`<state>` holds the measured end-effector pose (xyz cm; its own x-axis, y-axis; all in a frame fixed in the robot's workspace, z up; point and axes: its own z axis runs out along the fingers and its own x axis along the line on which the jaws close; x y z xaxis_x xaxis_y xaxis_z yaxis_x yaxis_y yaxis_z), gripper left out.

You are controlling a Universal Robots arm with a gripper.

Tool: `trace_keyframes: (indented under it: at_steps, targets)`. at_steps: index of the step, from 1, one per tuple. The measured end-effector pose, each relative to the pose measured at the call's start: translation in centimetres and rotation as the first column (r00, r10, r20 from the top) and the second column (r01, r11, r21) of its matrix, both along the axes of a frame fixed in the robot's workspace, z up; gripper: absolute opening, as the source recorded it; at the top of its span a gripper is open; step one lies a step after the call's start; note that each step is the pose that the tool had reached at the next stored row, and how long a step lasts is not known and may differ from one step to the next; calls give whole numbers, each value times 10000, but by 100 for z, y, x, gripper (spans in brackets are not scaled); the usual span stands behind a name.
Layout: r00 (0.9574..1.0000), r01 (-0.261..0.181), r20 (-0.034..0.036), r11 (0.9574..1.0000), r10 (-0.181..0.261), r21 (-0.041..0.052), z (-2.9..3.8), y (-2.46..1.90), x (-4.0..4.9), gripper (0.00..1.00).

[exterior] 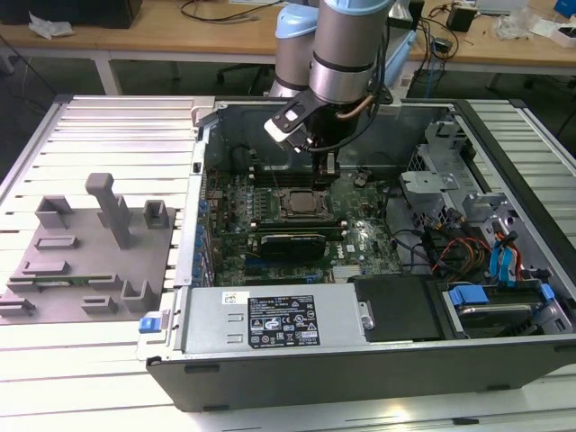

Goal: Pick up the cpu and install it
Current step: 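Close the cpu cover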

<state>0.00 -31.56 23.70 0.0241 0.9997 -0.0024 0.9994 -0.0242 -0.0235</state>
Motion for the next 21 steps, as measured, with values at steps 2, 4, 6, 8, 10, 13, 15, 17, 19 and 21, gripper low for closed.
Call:
trace_keyframes:
  at_steps: [2, 4, 6, 8, 10, 13, 15, 17, 19, 21]
  targets:
    - [10000, 0, 0, 10000, 0, -1, -11, -5, -10, 11]
    - [10000, 0, 1, 10000, 0, 3, -18, -26, -28, 11]
    - [10000, 0, 1, 10000, 0, 12, -24, -36, -72, 11]
    - [10000, 1, 0, 10000, -1, 12, -28, -41, -96, 11]
    - [10000, -1, 1, 10000, 1, 19, -31, -45, -139, 11]
    - [10000, -12, 2, 10000, 12, 19, -31, -46, -148, 11]
    - [9997, -232, 2, 9997, 232, 18, -30, -46, -148, 11]
    - [9954, -962, 1, 9954, 962, 19, -31, -46, -148, 11]
    - [9847, -1745, 2, 9847, 1745, 19, -31, -46, -148, 11]
    - [9772, -2124, 3, 9772, 2124, 19, -31, -46, -148, 11]
